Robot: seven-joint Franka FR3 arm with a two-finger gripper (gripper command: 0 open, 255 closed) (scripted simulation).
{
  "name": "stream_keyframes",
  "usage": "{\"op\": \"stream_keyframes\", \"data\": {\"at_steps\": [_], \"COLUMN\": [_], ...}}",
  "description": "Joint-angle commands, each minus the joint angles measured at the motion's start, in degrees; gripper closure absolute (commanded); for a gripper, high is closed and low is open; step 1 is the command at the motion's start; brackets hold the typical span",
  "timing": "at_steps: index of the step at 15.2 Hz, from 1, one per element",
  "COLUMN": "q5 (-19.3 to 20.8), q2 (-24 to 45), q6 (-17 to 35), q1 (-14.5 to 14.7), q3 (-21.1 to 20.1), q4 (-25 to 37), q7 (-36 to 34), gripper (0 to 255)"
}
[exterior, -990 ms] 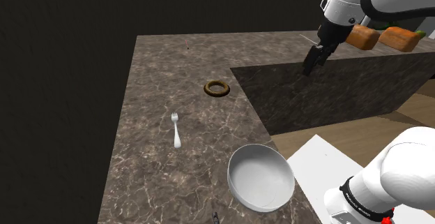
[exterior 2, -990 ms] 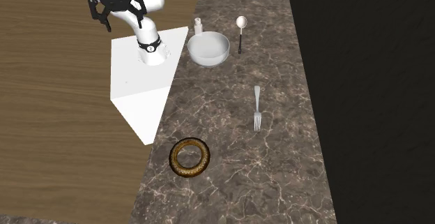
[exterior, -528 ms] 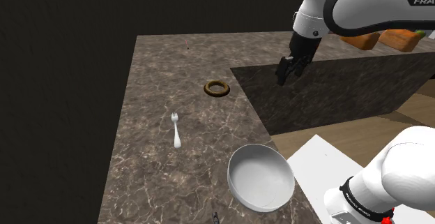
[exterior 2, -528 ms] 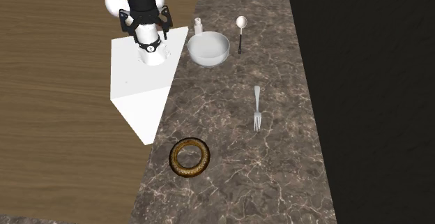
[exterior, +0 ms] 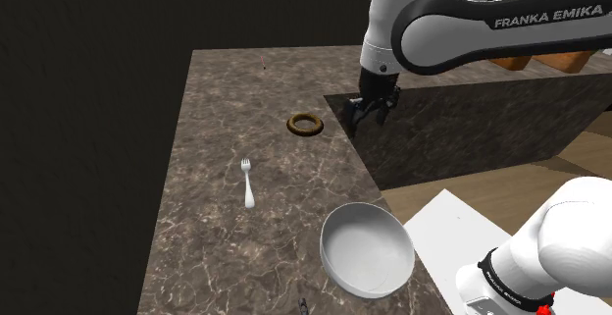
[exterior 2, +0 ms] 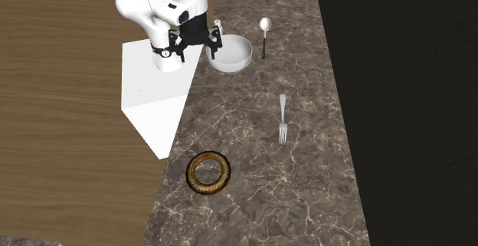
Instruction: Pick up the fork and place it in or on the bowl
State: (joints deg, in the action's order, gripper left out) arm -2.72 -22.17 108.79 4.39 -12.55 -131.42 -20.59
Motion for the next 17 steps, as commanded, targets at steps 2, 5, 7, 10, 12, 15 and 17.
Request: {"op": "stream_keyframes", "data": {"at_steps": [2,5,7,10,12,15,17], "q5": [-0.55,-0.36,0.09,1.18,2.1,3.61,4.59], "q2": [5.76,11.93,16.21,22.85,27.39,34.34,39.06], "q6": [2.19,3.77,4.61,5.5,5.8,5.79,5.45], "q1": [0.5,0.98,1.39,2.29,3.09,4.68,5.97], "q3": [-2.53,-4.65,-5.86,-7.26,-7.91,-8.41,-8.47], "q4": [2.8,6.63,9.54,14.49,18.18,24.35,28.94], "q7": [-4.77,-9.35,-12.41,-16.96,-19.91,-24.08,-26.64], "gripper": [0,0,0,0,0,0,0]}}
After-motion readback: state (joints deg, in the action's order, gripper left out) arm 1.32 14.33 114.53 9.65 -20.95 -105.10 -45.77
